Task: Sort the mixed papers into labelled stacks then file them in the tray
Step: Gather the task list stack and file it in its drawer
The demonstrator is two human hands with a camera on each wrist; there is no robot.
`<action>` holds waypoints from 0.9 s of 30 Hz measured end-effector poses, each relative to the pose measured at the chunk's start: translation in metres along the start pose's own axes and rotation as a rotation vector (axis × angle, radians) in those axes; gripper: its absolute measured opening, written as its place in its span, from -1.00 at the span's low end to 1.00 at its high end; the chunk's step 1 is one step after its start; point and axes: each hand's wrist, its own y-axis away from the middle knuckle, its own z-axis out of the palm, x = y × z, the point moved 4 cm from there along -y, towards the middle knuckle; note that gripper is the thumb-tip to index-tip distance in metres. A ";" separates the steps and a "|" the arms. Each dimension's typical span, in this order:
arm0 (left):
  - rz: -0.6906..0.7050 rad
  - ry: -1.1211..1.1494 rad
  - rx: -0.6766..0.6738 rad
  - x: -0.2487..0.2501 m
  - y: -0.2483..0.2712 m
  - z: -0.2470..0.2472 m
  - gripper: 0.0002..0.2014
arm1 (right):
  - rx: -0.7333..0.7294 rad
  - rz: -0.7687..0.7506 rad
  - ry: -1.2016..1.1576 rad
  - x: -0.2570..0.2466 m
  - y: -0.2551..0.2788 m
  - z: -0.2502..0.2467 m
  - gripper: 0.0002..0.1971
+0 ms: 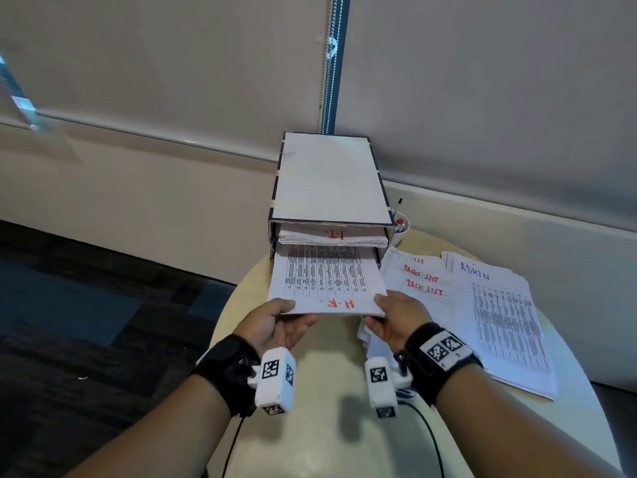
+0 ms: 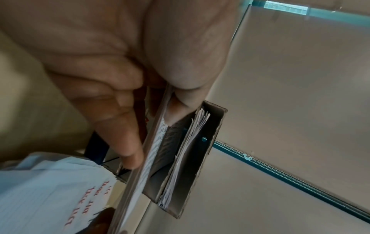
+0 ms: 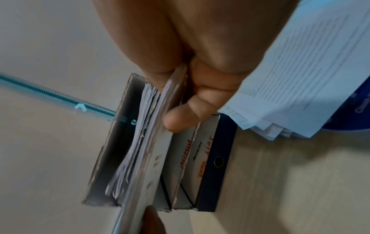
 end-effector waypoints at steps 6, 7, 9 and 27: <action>0.088 0.051 0.088 0.023 -0.034 0.019 -0.74 | 0.099 0.022 -0.183 0.020 0.007 -0.029 -0.67; 0.097 0.055 0.105 0.025 -0.041 0.019 -0.75 | 0.116 0.031 -0.151 0.036 0.010 -0.039 -0.68; 0.118 0.089 0.118 0.028 -0.051 0.021 -0.73 | 0.130 0.076 -0.130 0.074 0.017 -0.061 -0.70; 0.009 -1.267 0.219 -0.058 -0.053 -0.035 -0.76 | 0.491 0.075 0.616 0.090 -0.012 -0.237 -0.46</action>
